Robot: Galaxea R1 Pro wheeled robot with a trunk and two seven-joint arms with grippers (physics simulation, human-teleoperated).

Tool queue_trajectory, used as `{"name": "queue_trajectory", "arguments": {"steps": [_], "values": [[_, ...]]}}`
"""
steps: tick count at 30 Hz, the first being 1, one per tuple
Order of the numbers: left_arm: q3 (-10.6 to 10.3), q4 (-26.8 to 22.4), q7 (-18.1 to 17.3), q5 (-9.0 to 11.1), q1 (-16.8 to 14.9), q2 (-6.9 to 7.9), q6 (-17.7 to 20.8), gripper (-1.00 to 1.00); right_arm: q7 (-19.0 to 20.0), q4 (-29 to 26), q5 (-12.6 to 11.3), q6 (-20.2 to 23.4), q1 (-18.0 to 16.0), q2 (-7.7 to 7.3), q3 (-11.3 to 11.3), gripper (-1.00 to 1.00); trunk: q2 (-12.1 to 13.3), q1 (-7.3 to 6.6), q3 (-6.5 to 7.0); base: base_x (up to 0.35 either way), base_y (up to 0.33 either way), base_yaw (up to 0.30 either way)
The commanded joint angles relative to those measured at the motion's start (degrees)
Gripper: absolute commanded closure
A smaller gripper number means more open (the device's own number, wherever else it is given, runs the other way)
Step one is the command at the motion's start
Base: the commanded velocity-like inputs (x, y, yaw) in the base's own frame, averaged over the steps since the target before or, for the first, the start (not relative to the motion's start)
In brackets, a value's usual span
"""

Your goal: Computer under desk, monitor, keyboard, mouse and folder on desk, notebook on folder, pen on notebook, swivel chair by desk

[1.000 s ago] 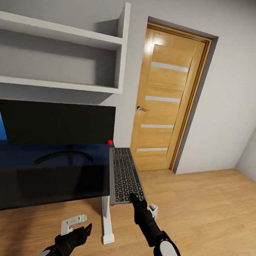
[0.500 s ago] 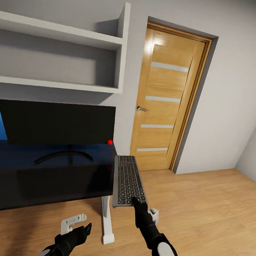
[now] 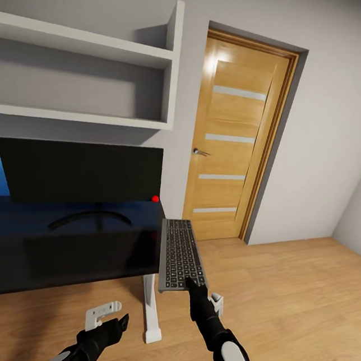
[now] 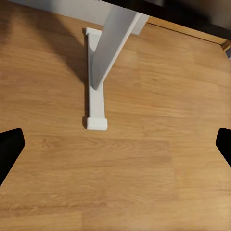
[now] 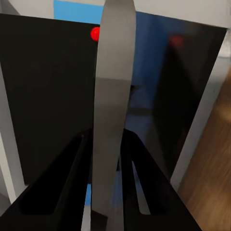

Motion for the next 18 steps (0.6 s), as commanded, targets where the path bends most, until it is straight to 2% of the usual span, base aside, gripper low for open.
{"name": "queue_trajectory", "arguments": {"steps": [1, 18], "values": [[-0.1, -0.1, 0.4, 0.2, -0.1, 0.05, 0.1, -1.0, 0.1, -0.1, -0.6, 0.1, 0.0, 0.0, 0.0, 1.0, -0.5, 0.23, -0.25, 0.0, 0.0, 0.0], [-0.2, -0.1, 0.4, 0.2, -0.1, 0.05, 0.1, -1.0, 0.6, -0.2, -0.6, 0.5, 0.0, -0.1, -0.1, 1.0, -6.9, 3.74, -3.12, 0.0, 0.0, 0.0]]}}
